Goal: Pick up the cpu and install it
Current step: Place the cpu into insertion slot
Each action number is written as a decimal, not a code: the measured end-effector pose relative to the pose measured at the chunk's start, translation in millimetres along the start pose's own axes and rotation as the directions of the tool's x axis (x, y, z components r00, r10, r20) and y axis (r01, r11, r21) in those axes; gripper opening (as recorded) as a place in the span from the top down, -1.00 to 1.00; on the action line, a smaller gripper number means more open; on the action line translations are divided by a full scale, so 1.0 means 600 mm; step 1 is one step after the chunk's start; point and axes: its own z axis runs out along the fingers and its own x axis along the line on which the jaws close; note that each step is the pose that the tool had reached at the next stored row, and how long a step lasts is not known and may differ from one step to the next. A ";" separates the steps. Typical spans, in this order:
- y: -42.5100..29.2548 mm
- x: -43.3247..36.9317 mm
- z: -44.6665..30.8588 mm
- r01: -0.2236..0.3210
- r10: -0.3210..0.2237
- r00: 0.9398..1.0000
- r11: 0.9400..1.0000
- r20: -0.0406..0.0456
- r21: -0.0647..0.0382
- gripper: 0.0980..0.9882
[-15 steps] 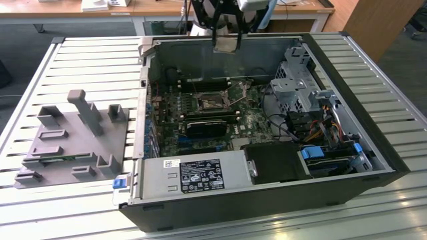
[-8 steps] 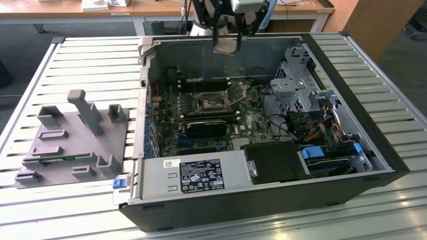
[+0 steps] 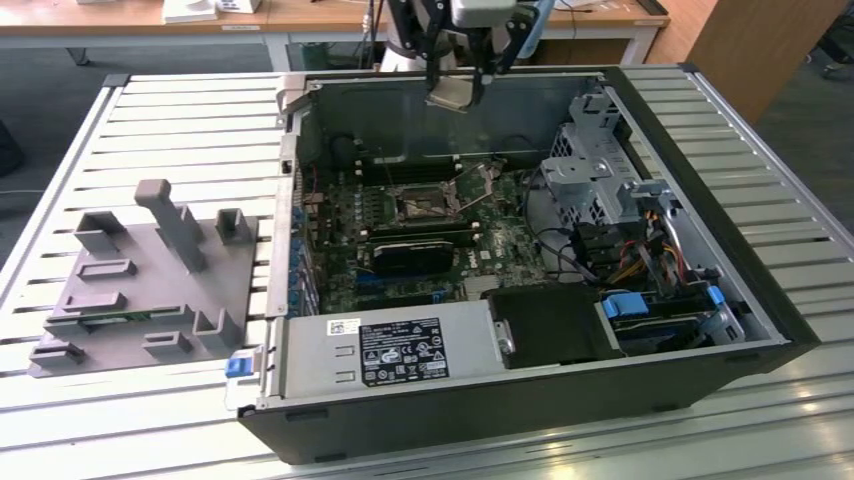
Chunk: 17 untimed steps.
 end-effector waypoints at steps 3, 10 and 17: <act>0.000 0.000 0.001 -0.037 0.037 0.999 0.999 0.003 0.001 0.01; 0.000 0.000 0.002 -0.115 0.115 0.993 0.993 0.008 0.001 0.01; 0.000 0.000 0.003 -0.183 0.183 0.983 0.983 0.013 0.002 0.01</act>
